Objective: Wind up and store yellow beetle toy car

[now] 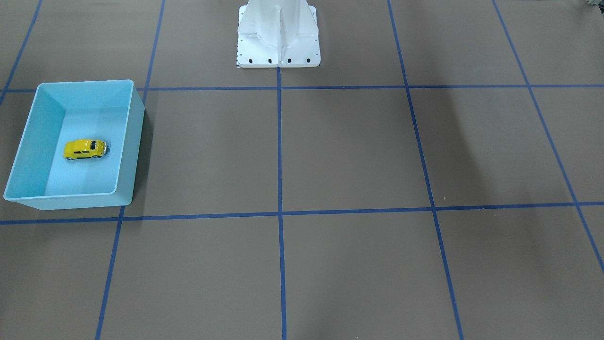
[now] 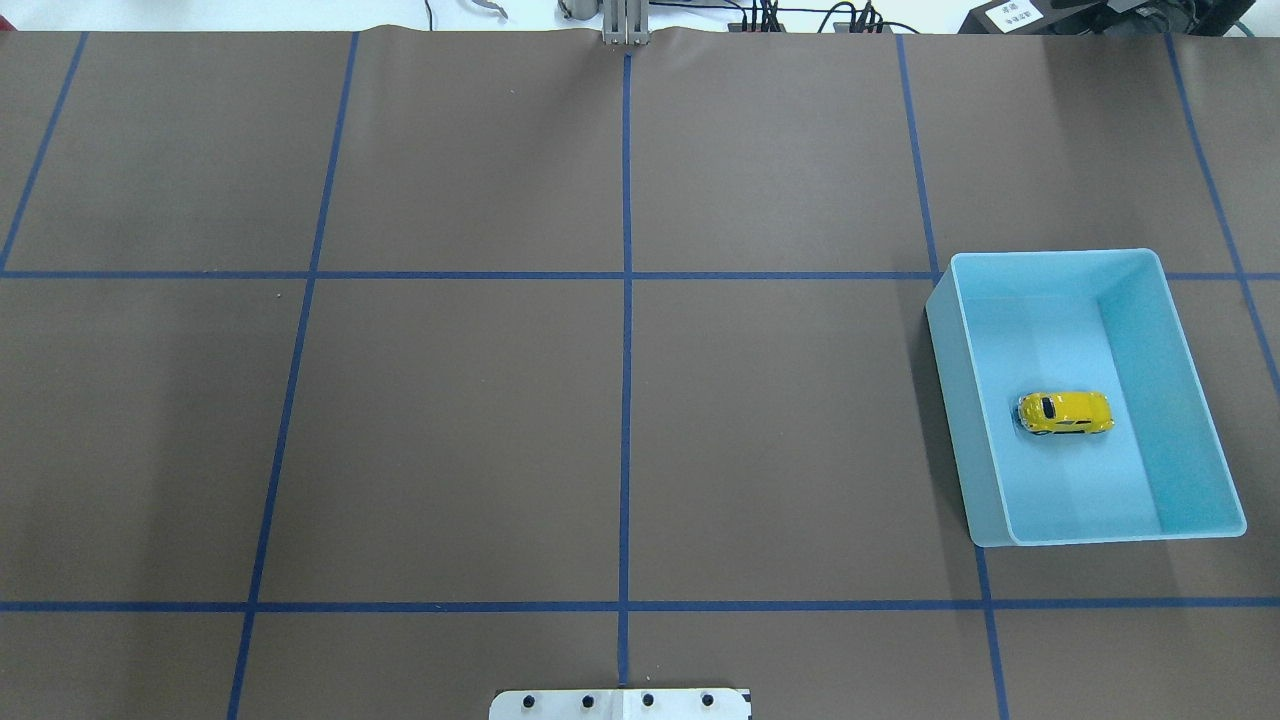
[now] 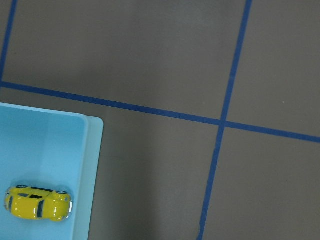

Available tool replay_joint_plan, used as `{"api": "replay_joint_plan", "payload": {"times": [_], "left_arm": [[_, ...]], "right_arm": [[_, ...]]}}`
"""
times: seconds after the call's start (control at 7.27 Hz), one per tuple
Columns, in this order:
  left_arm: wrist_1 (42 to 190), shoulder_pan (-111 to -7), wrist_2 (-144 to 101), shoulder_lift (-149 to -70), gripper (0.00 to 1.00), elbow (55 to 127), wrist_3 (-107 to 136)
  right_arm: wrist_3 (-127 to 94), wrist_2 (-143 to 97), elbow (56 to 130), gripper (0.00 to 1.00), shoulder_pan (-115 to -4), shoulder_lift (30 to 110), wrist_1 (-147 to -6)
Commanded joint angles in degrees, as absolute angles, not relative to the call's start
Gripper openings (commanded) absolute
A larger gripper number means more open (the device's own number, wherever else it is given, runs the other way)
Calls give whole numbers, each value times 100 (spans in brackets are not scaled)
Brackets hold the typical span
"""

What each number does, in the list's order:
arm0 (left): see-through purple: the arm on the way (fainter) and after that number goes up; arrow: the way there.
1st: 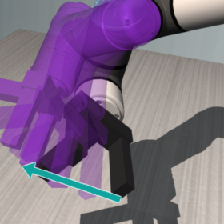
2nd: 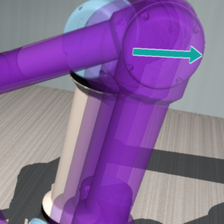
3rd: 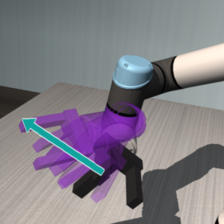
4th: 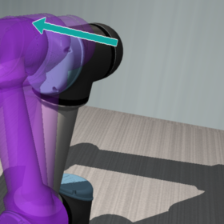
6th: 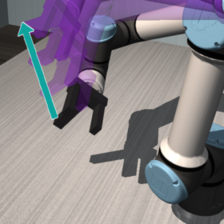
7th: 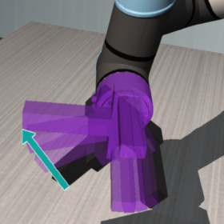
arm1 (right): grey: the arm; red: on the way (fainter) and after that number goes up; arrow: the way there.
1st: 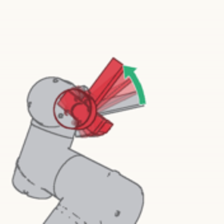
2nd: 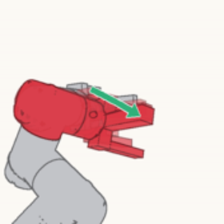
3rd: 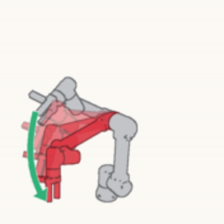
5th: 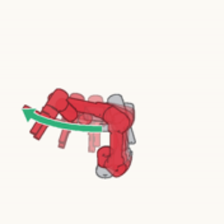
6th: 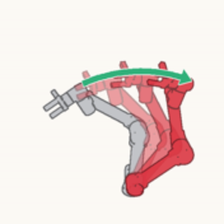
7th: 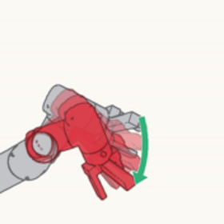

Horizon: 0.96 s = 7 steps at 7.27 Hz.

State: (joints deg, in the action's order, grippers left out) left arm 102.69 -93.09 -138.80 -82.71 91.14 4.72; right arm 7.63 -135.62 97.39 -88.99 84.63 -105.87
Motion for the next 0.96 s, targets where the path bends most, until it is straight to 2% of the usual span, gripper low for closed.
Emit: {"api": "replay_joint_plan", "payload": {"times": [0.0, 0.83], "left_arm": [[10266, -9316, -13878, -8271, 100, 9114, 483], [10274, -9316, -13878, -8262, 100, 9106, 483]], "right_arm": [[729, -13535, 9195, 99, -8912, 8717, -9560], [686, -13579, 9246, 99, -8912, 8815, -9255]]}}
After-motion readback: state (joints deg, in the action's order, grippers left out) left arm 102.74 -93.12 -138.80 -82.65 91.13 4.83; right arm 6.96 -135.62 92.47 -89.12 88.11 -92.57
